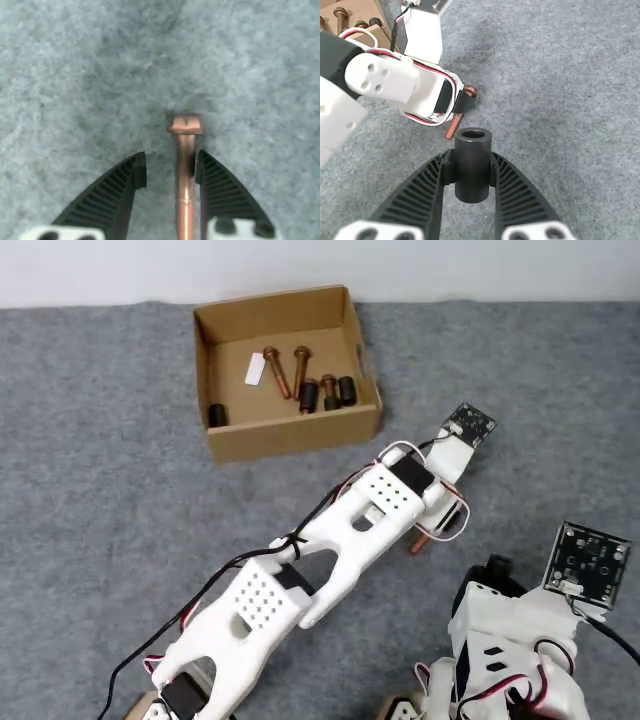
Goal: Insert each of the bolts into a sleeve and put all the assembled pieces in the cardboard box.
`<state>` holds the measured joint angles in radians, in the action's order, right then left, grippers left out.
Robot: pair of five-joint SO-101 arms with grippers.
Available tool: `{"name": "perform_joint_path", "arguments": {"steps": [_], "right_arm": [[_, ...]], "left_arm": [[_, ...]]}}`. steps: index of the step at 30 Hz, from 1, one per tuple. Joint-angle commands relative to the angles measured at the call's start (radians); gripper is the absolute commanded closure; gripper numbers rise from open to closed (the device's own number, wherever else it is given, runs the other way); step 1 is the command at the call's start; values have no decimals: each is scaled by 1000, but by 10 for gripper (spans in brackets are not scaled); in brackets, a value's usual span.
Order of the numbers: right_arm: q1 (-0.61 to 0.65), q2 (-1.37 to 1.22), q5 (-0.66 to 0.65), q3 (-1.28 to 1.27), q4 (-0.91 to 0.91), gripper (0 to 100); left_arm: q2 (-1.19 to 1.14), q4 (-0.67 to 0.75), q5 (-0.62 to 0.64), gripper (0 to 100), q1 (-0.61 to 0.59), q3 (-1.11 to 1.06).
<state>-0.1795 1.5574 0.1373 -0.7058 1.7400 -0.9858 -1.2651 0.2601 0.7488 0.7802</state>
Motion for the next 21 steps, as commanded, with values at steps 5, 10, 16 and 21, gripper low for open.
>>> {"name": "perform_joint_path", "arguments": {"steps": [5,10,16,21], "right_arm": [[-15,-1,-6,6,-25,991],[-8,-1,26,6,-24,991],[-7,-1,21,12,-19,991],[-5,-1,17,14,-19,991]], "left_arm": [[-106,-192,8,998,12,289],[-118,-361,14,996,12,510],[-92,-491,69,996,6,909],[54,-491,101,996,-3,851]]}}
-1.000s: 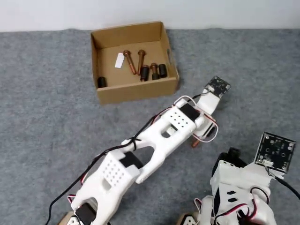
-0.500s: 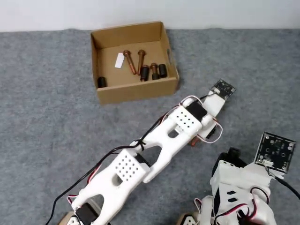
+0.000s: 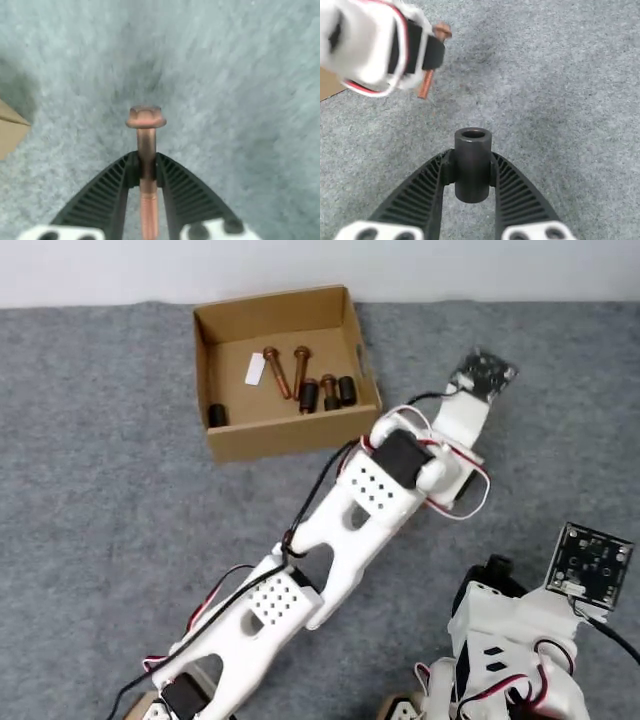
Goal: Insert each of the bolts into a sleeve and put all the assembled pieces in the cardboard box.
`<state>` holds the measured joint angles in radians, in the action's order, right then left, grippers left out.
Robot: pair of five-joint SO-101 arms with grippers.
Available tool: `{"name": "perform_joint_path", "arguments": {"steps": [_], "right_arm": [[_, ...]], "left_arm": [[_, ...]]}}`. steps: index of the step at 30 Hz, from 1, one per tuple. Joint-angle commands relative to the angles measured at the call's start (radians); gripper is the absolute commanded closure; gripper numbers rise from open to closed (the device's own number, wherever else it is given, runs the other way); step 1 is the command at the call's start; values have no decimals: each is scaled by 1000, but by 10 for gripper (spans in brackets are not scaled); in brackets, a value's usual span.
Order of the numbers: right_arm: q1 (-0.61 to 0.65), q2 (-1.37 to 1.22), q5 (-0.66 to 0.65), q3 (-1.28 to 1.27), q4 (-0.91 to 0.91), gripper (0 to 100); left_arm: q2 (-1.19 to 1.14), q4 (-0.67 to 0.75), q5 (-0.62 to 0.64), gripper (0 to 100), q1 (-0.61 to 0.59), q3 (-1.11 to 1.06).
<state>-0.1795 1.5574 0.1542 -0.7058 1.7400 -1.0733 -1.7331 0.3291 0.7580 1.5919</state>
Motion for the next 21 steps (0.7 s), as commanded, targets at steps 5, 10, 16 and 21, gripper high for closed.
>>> {"name": "perform_joint_path", "arguments": {"steps": [5,10,16,21], "right_arm": [[-5,1,-61,18,-18,991],[-5,1,-103,41,-15,991],[-4,1,-112,41,-15,991],[110,1,-112,61,4,991]], "left_arm": [[313,-25,32,996,-40,30],[465,-25,-21,996,-129,30],[623,-25,-130,996,-232,30],[787,-26,-213,996,-279,-87]]}}
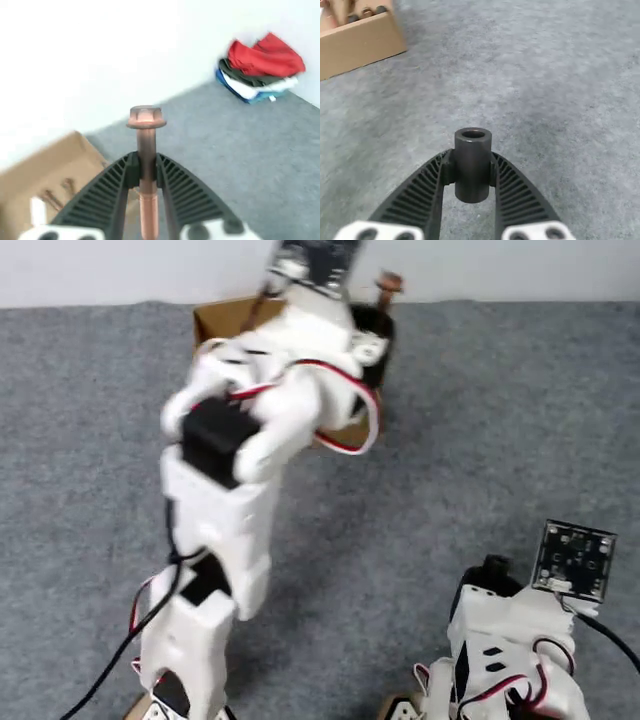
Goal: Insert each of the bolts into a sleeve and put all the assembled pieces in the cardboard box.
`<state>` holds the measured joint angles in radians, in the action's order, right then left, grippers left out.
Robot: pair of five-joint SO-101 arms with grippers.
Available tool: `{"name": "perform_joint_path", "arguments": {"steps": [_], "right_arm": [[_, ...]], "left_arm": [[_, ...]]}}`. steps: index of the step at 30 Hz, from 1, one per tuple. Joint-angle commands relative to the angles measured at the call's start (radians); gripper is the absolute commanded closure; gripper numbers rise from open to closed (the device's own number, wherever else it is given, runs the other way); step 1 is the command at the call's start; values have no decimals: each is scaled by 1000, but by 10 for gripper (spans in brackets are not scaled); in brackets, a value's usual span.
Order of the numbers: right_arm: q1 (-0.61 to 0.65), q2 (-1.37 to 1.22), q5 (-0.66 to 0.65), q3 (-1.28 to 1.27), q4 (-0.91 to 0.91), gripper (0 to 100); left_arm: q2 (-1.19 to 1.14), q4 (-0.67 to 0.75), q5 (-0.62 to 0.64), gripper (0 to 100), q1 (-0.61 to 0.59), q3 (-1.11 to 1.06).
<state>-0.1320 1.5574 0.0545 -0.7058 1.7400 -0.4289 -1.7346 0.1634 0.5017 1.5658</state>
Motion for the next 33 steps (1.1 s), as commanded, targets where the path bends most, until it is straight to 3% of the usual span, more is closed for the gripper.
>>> {"name": "perform_joint_path", "arguments": {"steps": [1,14,20,25,33], "right_arm": [[90,1,-11,68,5,991],[193,-1,11,87,-5,991],[381,-1,132,26,-140,991],[478,-1,133,-77,-314,991],[719,-1,130,-215,-499,991]], "left_arm": [[189,-25,-55,996,-26,-117],[942,31,-55,996,-28,-1072],[1224,273,6,996,-28,-1460],[1427,493,101,996,-21,-1761],[1680,746,118,996,-18,-2111]]}}
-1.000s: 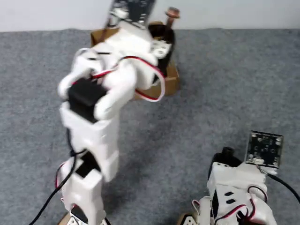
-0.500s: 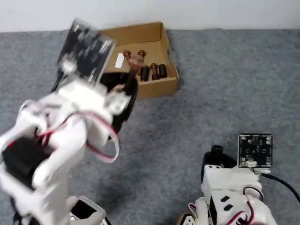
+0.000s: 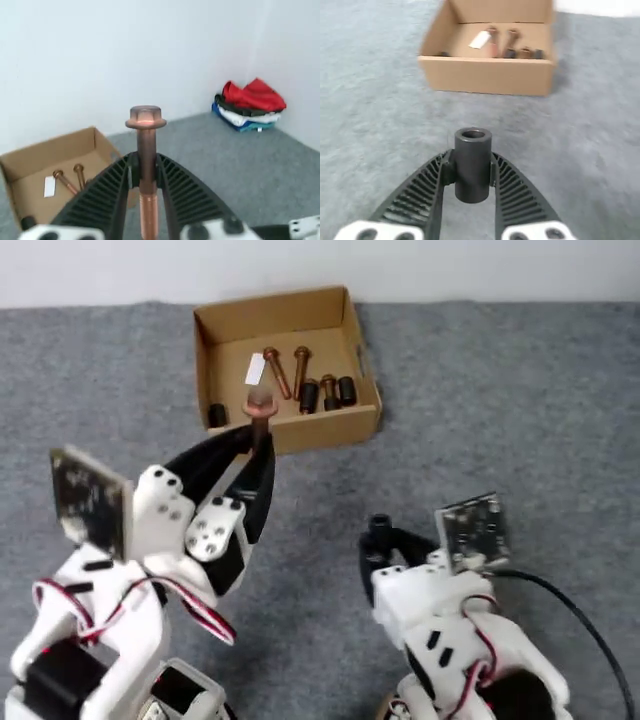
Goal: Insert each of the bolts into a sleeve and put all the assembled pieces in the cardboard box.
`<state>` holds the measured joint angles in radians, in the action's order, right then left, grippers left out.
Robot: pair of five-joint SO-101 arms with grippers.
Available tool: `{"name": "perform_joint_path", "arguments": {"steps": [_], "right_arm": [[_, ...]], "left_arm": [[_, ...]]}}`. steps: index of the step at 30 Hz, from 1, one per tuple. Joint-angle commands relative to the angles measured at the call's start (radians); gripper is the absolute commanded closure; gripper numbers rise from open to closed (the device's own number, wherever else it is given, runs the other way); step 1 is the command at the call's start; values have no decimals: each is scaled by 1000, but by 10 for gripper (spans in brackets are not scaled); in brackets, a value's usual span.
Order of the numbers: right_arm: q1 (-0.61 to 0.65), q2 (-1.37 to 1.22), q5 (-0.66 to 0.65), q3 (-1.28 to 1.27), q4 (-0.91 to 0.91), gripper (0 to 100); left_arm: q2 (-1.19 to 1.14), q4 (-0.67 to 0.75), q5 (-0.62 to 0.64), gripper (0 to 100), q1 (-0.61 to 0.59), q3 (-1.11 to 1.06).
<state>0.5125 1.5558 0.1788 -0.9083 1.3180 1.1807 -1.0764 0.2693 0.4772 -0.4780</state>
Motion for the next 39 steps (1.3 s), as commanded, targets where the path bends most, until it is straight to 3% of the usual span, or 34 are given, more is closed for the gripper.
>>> {"name": "perform_joint_path", "arguments": {"steps": [1,6,13,17,23,30,34,39], "right_arm": [[105,1,-3,-26,-101,991],[197,-2,-100,-66,-182,991],[231,-10,-227,-68,-297,991],[234,-10,-258,-68,-328,991],[234,-10,-273,-68,-338,991],[234,-10,-273,-68,-320,991],[234,1,-273,-68,-317,991],[234,1,-273,-64,-338,991]], "left_arm": [[95,100,12,996,6,-96],[176,132,15,996,8,-202],[190,130,204,996,117,-229],[190,132,245,996,166,-255],[192,141,247,995,164,-277],[192,272,244,995,161,-277],[192,285,252,995,103,-278],[195,258,359,995,38,-280]]}}
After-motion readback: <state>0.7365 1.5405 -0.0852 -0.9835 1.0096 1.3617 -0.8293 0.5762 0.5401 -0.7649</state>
